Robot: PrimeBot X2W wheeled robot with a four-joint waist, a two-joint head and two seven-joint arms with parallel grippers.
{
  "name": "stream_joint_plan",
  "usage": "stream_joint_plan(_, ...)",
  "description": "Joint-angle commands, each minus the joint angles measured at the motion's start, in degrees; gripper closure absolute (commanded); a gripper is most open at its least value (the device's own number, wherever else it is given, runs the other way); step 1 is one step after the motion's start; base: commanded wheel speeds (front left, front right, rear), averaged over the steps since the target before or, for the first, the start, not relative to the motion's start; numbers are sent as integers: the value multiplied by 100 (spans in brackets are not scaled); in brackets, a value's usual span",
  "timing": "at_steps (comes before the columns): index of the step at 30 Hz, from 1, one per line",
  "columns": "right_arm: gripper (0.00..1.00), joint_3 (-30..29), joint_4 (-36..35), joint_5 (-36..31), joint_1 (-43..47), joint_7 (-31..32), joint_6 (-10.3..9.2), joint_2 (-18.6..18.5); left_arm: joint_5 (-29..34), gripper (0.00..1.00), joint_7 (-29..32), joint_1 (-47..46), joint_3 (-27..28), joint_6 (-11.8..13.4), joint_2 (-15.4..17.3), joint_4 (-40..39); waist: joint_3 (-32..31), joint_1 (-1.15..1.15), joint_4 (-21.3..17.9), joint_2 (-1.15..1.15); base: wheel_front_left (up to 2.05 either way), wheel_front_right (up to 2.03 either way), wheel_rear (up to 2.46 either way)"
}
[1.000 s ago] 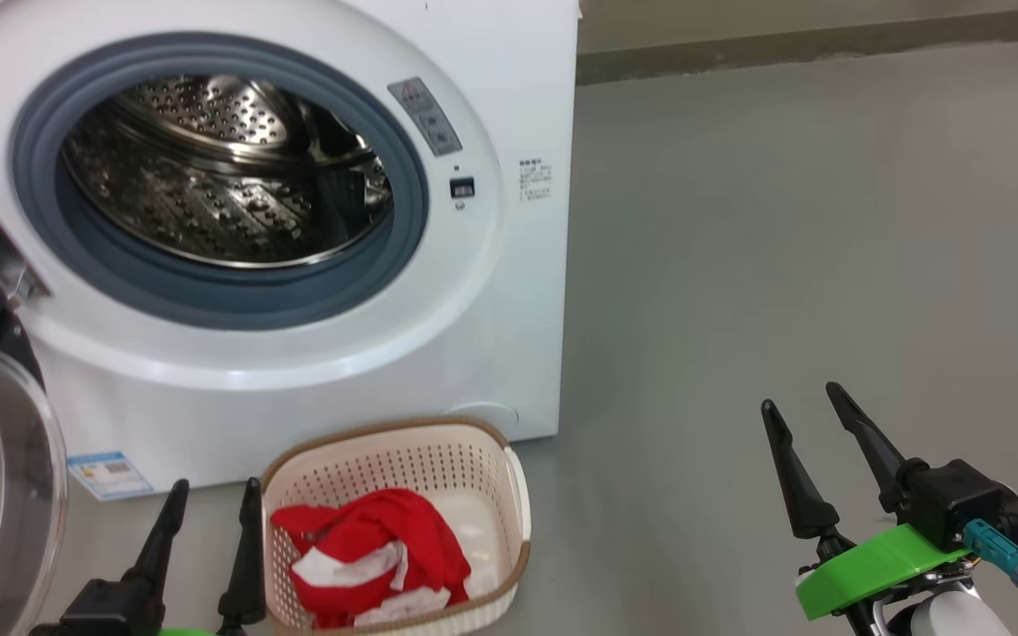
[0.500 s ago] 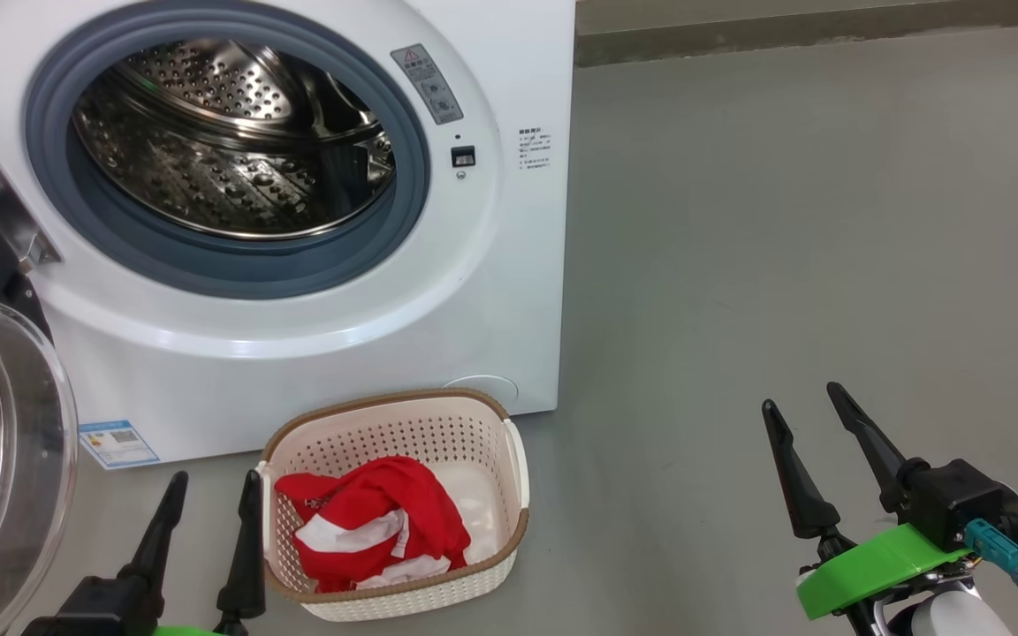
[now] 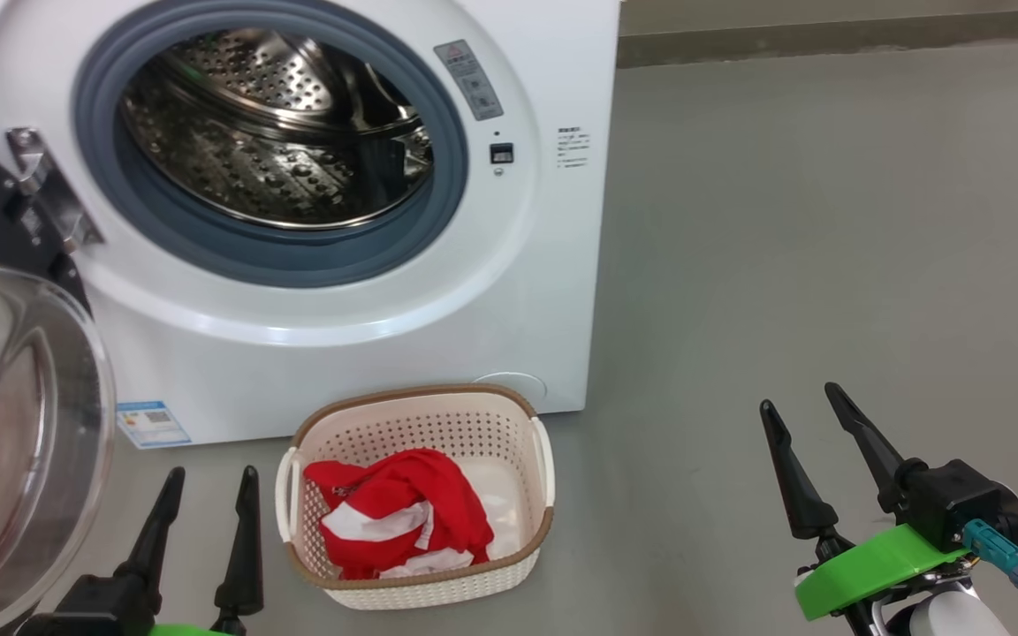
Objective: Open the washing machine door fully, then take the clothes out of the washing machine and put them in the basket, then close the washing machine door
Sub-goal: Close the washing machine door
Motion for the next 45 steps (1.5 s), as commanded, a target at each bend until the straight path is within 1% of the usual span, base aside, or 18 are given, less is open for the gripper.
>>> stream_joint_plan(1, 0, 134, -162, 77, -128, -37, 36, -59, -30, 0, -52, -113, 207, 59, 37, -187, 8, 0, 162, 0, 0, 0, 0)
stream_joint_plan(3, 0, 149, -171, 77, -130, -37, 36, -59, -24, 0, -52, -108, 209, 62, 37, -202, 12, 0, 222, 0, 0, 0, 0)
stream_joint_plan(9, 0, 257, -201, 89, -164, -37, 36, -81, 0, 0, -52, -89, 192, 117, 36, -266, 23, 0, 617, 0, 0, 0, 0)
stream_joint_plan(19, 0, 378, -219, 97, -173, -37, 36, -115, 2, 0, -52, -10, 164, 207, 36, -385, -53, 0, 1416, 0, 0, 0, 0)
stream_joint_plan(28, 0, 452, -260, 119, -149, -37, 36, -44, 148, 0, -52, 45, 158, 259, 60, -422, -114, 0, 2078, 0, 0, 0, 0)
stream_joint_plan(39, 0, 522, -296, 107, -133, -37, 36, 36, 193, 0, -52, 69, 156, 322, 79, -432, -196, 0, 2583, 0, 0, 0, 0)
stream_joint_plan(45, 0, 526, -301, 107, -138, -37, 36, 79, 176, 0, -52, 96, 188, 366, 107, -443, -210, 0, 2706, 0, 0, 0, 0)
